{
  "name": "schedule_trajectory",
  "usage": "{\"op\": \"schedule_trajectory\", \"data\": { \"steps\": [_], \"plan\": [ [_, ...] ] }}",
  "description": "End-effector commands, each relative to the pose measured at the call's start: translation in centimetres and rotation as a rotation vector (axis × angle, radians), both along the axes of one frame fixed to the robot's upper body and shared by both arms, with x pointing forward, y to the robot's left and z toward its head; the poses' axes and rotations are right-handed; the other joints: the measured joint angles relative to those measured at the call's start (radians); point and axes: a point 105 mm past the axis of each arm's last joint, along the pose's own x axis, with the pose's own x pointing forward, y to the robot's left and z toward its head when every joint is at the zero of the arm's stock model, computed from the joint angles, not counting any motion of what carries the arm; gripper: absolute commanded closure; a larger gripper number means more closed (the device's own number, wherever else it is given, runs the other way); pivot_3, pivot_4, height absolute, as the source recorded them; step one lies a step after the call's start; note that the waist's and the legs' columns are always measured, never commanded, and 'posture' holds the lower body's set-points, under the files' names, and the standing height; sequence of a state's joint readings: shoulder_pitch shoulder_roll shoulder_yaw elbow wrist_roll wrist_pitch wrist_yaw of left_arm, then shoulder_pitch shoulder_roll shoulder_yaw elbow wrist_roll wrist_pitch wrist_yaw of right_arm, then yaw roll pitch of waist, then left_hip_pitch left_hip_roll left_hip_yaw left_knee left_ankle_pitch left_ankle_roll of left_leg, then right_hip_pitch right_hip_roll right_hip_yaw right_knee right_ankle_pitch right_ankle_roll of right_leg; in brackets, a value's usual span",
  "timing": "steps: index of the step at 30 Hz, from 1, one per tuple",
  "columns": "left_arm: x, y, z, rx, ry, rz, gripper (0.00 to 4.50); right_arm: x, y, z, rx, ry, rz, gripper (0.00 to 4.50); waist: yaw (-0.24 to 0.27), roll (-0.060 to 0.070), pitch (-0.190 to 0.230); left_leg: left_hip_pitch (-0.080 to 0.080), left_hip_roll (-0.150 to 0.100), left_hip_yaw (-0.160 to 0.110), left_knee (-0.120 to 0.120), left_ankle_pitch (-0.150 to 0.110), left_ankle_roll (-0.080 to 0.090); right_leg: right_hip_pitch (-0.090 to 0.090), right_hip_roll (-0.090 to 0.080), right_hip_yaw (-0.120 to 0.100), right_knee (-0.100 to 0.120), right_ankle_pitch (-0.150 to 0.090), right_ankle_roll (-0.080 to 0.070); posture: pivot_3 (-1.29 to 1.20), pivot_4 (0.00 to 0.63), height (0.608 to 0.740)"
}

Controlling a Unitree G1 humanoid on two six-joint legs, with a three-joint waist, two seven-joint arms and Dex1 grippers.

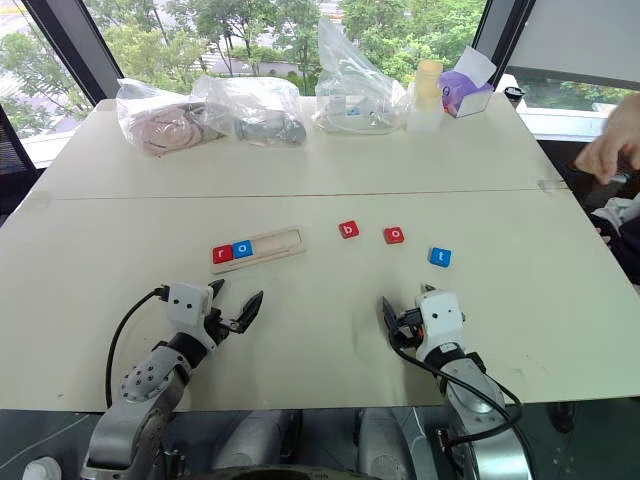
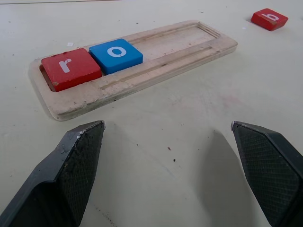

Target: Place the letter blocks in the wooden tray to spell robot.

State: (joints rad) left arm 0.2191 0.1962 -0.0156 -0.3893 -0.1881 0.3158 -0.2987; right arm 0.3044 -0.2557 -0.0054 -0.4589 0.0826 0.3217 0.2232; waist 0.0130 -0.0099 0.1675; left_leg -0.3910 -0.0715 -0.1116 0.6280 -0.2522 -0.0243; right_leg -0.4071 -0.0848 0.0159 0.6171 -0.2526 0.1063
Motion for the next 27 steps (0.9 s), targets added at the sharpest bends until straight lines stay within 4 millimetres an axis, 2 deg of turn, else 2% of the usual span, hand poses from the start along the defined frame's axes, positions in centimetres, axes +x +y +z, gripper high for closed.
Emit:
{"op": "schedule_trajectory", "data": {
  "steps": [1, 5, 12, 20, 27],
  "plan": [
    [0.2, -0.4, 0.8, 0.001, -0.033, -0.008, 0.00, 0.0, -0.1, 0.6, -0.010, -0.014, 0.011, 0.08, 0.000, 0.000, 0.000, 0.000, 0.000, 0.000, 0.000, 0.000, 0.000, 0.000, 0.000, 0.000, 0.000, 0.000, 0.000, 0.00, 0.150, 0.740],
    [0.0, -1.1, 2.3, -0.037, -0.062, -0.047, 0.00, 0.3, -0.1, 0.4, -0.013, -0.013, 0.022, 0.08, 0.000, 0.000, 0.000, 0.000, 0.000, 0.000, 0.000, 0.000, 0.000, 0.000, 0.000, 0.000, 0.000, 0.000, 0.000, 0.00, 0.150, 0.740],
    [-0.1, -1.3, 3.6, -0.033, -0.069, -0.030, 0.00, 0.8, 0.1, 0.5, -0.023, -0.024, 0.061, 0.08, -0.002, 0.000, 0.000, 0.000, 0.000, 0.000, 0.001, 0.000, 0.000, 0.000, 0.001, 0.000, 0.001, 0.000, -0.001, 0.00, 0.150, 0.740],
    [0.2, -1.1, 4.2, -0.027, -0.074, -0.035, 0.00, 2.1, -0.3, 1.8, -0.035, -0.066, 0.081, 0.08, -0.001, 0.000, 0.000, 0.000, 0.000, 0.000, 0.001, 0.000, 0.000, 0.000, 0.003, -0.001, 0.001, 0.003, -0.004, 0.00, 0.150, 0.740],
    [0.9, -1.2, 4.7, -0.015, -0.083, -0.060, 0.00, 2.5, 0.3, 2.5, -0.070, -0.094, 0.142, 0.08, 0.000, 0.000, 0.000, 0.000, 0.000, 0.000, 0.001, 0.000, 0.000, 0.000, 0.003, -0.001, 0.001, 0.003, -0.004, 0.00, 0.150, 0.740]
  ]
}}
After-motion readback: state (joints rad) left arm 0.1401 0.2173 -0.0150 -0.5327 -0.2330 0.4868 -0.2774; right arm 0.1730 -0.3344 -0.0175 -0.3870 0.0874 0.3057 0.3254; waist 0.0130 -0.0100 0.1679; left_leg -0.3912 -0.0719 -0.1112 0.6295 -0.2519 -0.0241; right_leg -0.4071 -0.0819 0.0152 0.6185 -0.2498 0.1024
